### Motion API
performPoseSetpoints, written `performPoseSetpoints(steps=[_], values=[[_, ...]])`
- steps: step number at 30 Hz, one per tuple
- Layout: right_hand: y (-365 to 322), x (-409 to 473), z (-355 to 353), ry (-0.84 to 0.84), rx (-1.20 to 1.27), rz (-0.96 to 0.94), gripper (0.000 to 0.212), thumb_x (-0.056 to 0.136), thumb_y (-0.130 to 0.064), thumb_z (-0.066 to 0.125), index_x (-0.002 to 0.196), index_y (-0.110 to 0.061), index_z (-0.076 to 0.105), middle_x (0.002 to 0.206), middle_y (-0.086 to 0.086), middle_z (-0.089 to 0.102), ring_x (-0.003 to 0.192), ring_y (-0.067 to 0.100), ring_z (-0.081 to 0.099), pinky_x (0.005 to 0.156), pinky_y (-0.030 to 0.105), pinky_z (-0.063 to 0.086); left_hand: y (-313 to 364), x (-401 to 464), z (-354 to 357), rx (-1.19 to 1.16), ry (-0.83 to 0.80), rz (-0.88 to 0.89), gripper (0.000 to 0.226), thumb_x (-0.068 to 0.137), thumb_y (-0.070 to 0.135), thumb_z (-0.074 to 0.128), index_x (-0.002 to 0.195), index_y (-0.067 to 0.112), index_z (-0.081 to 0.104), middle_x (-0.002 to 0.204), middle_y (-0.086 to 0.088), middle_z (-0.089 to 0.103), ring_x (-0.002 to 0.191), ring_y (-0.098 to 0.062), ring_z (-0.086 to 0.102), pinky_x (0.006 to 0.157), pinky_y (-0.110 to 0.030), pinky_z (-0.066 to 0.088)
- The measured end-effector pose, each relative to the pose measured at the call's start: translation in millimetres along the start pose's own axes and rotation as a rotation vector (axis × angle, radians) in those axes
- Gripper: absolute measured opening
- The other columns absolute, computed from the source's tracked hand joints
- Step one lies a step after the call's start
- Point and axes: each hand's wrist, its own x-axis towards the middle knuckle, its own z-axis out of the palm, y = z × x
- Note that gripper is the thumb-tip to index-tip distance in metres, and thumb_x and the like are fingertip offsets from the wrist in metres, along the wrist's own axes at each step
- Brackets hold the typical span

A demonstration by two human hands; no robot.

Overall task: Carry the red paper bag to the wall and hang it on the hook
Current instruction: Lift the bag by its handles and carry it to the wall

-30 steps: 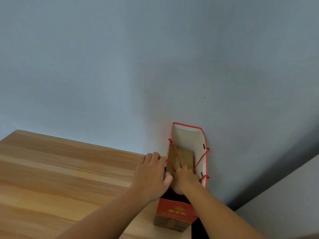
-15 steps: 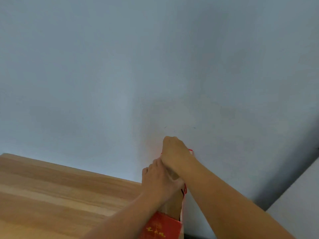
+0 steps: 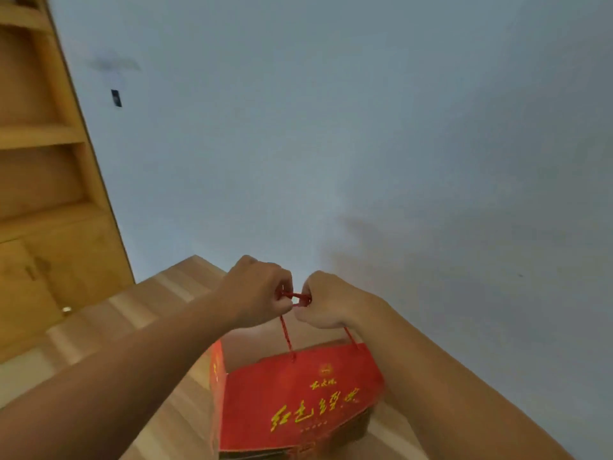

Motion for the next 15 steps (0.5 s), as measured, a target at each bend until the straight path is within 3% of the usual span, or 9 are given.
performPoseSetpoints(steps=[3, 6, 9, 12, 15], values=[[-56.8, 23.7, 27.1, 0.175, -0.146, -0.098, 0.004, 0.095, -0.009, 0.057, 0.095, -0.009, 0.060, 0.090, 0.008, 0.061, 0.077, 0.026, 0.057, 0.062, 0.035, 0.044, -65.8, -39.6, -30.6, 0.112, -0.017, -0.062, 0.022, 0.081, 0.046, 0.060, 0.095, 0.031, 0.068, 0.085, 0.014, 0.067, 0.071, -0.006, 0.058, 0.082, -0.029, 0.041], [-123.7, 38.4, 44.6, 0.279, -0.233, -0.254, 0.008, 0.098, -0.012, 0.053, 0.103, -0.009, 0.059, 0.092, 0.006, 0.049, 0.081, 0.026, 0.049, 0.068, 0.036, 0.039, -128.7, -84.9, -56.2, 0.155, 0.039, -0.151, 0.021, 0.081, 0.044, 0.066, 0.100, 0.035, 0.065, 0.086, 0.016, 0.063, 0.076, -0.004, 0.059, 0.089, -0.034, 0.044], [-198.4, 54.6, 61.8, 0.328, -0.305, -0.391, 0.018, 0.099, -0.018, 0.055, 0.115, -0.010, 0.059, 0.099, 0.007, 0.050, 0.086, 0.025, 0.052, 0.071, 0.037, 0.042, -186.5, -134.0, -84.9, 0.183, 0.108, -0.232, 0.023, 0.084, 0.041, 0.068, 0.106, 0.034, 0.064, 0.091, 0.016, 0.062, 0.080, -0.005, 0.059, 0.086, -0.031, 0.041], [-281.6, 73.8, 80.6, 0.356, -0.304, -0.515, 0.021, 0.100, -0.025, 0.056, 0.117, -0.014, 0.060, 0.113, 0.005, 0.057, 0.100, 0.024, 0.058, 0.073, 0.033, 0.043, -251.3, -184.8, -109.4, 0.177, 0.194, -0.312, 0.026, 0.085, 0.041, 0.066, 0.110, 0.035, 0.064, 0.094, 0.015, 0.064, 0.082, -0.004, 0.058, 0.088, -0.034, 0.047], [-362.6, 96.3, 103.0, 0.304, -0.262, -0.577, 0.022, 0.101, -0.033, 0.058, 0.115, -0.018, 0.065, 0.116, 0.001, 0.058, 0.101, 0.020, 0.059, 0.078, 0.031, 0.044, -319.5, -233.3, -131.1, 0.154, 0.223, -0.372, 0.027, 0.087, 0.039, 0.066, 0.113, 0.034, 0.063, 0.095, 0.016, 0.061, 0.084, -0.002, 0.055, 0.093, -0.036, 0.046]])
